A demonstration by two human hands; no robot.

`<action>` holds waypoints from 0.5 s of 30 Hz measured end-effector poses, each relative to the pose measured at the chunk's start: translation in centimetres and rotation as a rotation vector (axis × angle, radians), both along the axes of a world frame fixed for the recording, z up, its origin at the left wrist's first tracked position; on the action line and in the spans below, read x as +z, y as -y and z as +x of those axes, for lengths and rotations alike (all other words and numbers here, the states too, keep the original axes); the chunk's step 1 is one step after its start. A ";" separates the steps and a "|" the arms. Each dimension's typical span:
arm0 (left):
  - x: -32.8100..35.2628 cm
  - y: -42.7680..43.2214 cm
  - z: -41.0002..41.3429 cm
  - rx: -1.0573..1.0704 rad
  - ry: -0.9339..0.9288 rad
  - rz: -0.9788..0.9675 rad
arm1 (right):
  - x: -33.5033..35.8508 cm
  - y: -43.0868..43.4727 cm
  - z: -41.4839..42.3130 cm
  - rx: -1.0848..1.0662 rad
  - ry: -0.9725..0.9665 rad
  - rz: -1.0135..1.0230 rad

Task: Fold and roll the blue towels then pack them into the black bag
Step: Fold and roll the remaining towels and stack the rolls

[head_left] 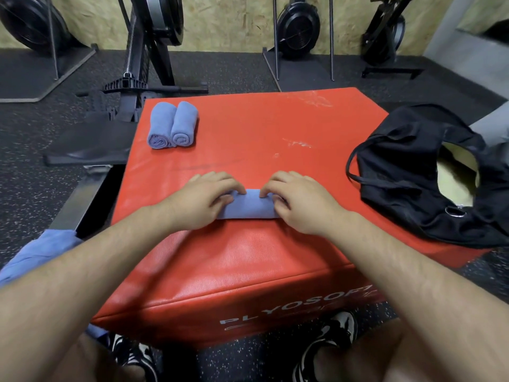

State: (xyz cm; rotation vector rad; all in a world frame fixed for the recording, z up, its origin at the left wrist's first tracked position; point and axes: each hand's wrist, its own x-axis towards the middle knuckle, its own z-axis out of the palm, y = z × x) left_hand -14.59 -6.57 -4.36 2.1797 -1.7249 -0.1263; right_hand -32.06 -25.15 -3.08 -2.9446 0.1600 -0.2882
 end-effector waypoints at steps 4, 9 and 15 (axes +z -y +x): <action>-0.6 1.0 0.8 0.028 0.108 0.074 | -0.2 0.7 0.8 -0.040 -0.109 -0.045; -2.5 2.2 2.5 0.025 0.130 0.198 | -1.8 2.2 3.1 -0.051 -0.219 0.093; -2.1 2.7 4.4 -0.012 0.055 0.228 | -2.3 4.0 4.6 -0.005 -0.240 0.169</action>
